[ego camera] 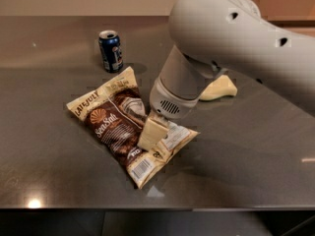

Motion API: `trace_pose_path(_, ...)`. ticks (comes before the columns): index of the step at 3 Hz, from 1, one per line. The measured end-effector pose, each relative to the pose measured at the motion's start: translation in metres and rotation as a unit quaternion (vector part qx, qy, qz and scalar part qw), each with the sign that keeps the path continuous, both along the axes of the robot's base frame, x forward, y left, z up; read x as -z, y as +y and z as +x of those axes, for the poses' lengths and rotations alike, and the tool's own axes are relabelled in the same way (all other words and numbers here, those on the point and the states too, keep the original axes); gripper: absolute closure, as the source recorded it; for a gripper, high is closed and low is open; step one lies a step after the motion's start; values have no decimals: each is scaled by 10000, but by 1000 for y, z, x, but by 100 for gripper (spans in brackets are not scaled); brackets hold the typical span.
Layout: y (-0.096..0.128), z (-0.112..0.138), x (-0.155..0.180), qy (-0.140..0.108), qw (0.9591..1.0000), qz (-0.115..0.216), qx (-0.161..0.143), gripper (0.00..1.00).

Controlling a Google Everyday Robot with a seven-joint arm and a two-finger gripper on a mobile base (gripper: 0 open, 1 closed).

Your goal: Pick brown chip bag

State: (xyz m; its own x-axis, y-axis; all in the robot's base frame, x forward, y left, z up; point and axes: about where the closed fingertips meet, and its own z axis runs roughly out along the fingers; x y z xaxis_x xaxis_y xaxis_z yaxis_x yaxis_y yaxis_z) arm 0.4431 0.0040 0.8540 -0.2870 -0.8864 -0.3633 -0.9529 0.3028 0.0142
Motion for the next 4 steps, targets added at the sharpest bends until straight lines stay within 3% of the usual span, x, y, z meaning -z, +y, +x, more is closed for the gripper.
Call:
trace_pose_path(1,0,0,-2,0,10000,2,1,100)
trace_pose_path(2,-16,12,-38,-86,9995,289,86,100)
trace_pose_path(4,-53,36,-142,-530,9945,900,-22,100)
